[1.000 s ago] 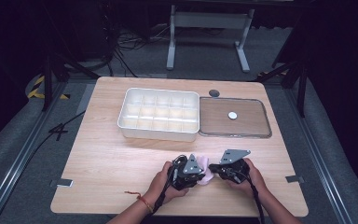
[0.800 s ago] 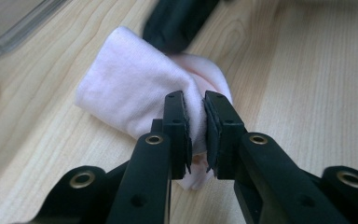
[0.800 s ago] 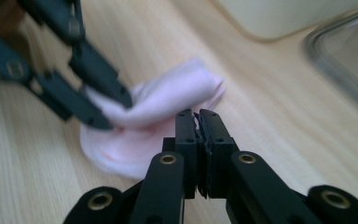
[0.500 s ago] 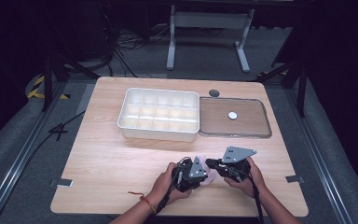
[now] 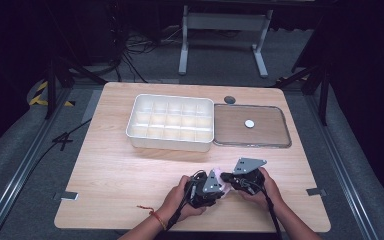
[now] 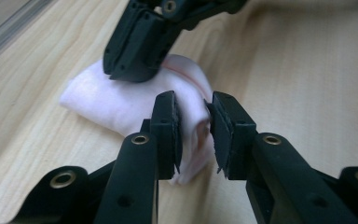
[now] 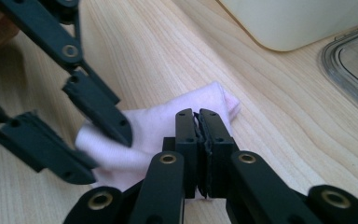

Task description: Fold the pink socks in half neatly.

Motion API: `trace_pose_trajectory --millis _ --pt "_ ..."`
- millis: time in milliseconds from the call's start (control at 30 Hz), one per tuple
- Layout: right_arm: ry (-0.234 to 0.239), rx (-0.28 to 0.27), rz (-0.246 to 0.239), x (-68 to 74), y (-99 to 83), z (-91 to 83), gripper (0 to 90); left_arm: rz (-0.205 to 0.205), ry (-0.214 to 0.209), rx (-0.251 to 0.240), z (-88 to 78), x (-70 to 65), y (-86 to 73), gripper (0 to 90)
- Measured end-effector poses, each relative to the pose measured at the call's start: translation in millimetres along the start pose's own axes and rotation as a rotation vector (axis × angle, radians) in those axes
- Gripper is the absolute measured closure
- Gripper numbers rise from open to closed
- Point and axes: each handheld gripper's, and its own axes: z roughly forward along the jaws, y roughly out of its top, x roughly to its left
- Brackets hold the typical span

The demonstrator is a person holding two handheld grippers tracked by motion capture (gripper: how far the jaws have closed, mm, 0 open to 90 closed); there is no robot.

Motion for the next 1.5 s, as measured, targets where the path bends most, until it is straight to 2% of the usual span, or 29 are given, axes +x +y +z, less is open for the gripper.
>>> trace_pose_trajectory --millis 167,267,333,367,467,600,633,700,900,1000,1233,1433,1500 --pt "-0.002 0.004 -0.012 1.4 -1.4 -0.9 87.4 0.025 -0.034 0.009 -2.2 -4.9 -0.1 75.3" --pt "-0.002 0.004 -0.012 1.8 -1.6 -1.0 87.4 0.041 -0.052 0.002 -4.1 -6.4 -0.1 73.0" --pt "-0.002 0.005 -0.015 1.8 -1.6 -1.1 87.4 0.077 -0.104 -0.005 -9.4 -5.8 0.9 73.1" --pt "-0.002 0.009 -0.018 1.5 -1.6 -1.8 87.5 0.087 -0.098 -0.002 -11.7 -6.7 1.5 72.2" --pt "0.007 0.003 -0.011 0.3 -2.4 -1.9 87.5 0.059 -0.079 -0.038 -17.8 -1.7 2.6 70.5" --pt "0.009 0.006 -0.009 0.7 -2.3 -1.8 87.4 -0.021 -0.071 -0.111 -19.6 13.4 3.8 70.2" --pt "0.010 0.006 -0.009 0.5 -2.3 -1.9 87.5 -0.058 -0.077 -0.132 -16.9 15.7 4.0 70.4" --pt "0.014 0.006 -0.007 0.3 -2.2 -1.9 87.4 -0.066 -0.078 -0.115 -9.9 15.9 4.4 70.8" --pt "0.016 0.004 -0.004 -0.6 -2.6 -2.3 87.3 -0.010 -0.076 -0.061 9.2 7.7 0.8 73.1" --pt "0.013 0.005 -0.007 -0.5 -2.7 -2.8 86.8 -0.021 -0.081 -0.060 10.0 8.3 -0.3 74.7" --pt "-0.010 0.016 -0.014 -2.5 -2.5 -5.7 85.5 -0.003 -0.061 -0.057 11.9 4.8 -0.5 75.0" --pt "-0.042 0.027 0.007 -8.4 -3.5 -8.2 83.5 -0.003 -0.063 -0.055 11.9 5.5 -0.6 75.1" --pt "-0.038 0.018 0.026 -10.4 -2.6 -8.9 83.6 -0.010 -0.065 -0.054 11.7 5.9 -0.8 75.1"
